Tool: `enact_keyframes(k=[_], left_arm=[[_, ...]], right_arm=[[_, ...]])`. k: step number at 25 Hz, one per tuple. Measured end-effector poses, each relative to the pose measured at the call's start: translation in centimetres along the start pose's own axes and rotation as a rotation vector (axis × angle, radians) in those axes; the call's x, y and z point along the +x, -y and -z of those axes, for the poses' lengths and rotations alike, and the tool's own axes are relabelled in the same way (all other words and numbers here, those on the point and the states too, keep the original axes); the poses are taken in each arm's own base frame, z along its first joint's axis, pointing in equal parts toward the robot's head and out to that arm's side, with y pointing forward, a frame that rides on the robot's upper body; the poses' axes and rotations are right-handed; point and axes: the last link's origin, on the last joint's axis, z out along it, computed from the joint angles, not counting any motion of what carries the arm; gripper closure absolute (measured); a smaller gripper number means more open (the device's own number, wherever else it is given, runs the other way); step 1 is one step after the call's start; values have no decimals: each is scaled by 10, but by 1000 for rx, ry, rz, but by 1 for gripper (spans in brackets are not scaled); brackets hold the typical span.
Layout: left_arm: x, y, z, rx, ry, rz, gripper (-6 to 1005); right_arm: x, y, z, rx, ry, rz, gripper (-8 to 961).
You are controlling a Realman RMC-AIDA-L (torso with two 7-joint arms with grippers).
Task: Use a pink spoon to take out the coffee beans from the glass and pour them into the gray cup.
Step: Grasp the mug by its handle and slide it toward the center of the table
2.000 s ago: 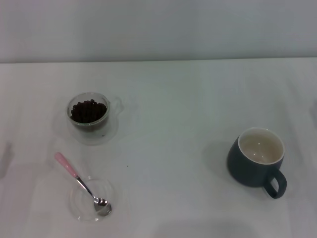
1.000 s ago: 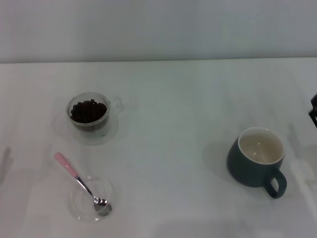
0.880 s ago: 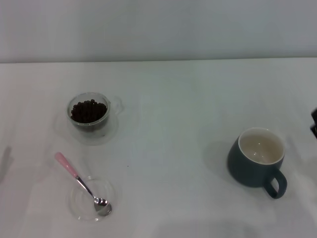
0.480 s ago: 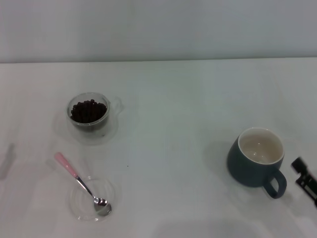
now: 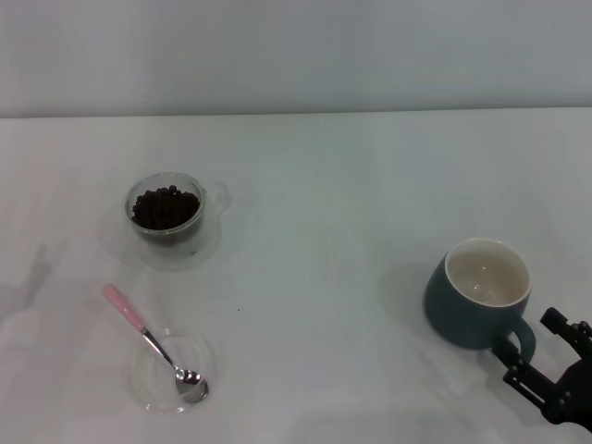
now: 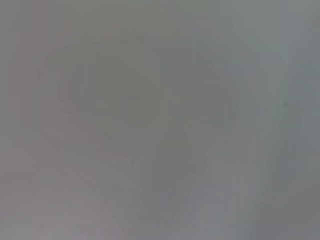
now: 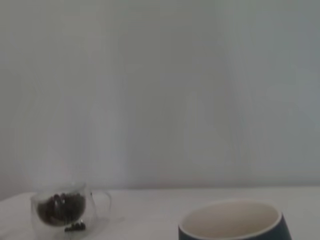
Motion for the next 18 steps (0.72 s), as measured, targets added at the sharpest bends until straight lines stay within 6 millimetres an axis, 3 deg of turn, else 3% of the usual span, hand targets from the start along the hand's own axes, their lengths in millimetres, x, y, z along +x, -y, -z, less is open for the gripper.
enact_keyframes(k=[8, 18], left_arm=[[1, 1, -1, 9, -6, 2, 112], [1, 1, 2, 9, -13, 7, 111]], right_arm=[[7, 0, -8, -31, -66, 3, 81], [10, 21, -16, 52, -114, 13, 80]])
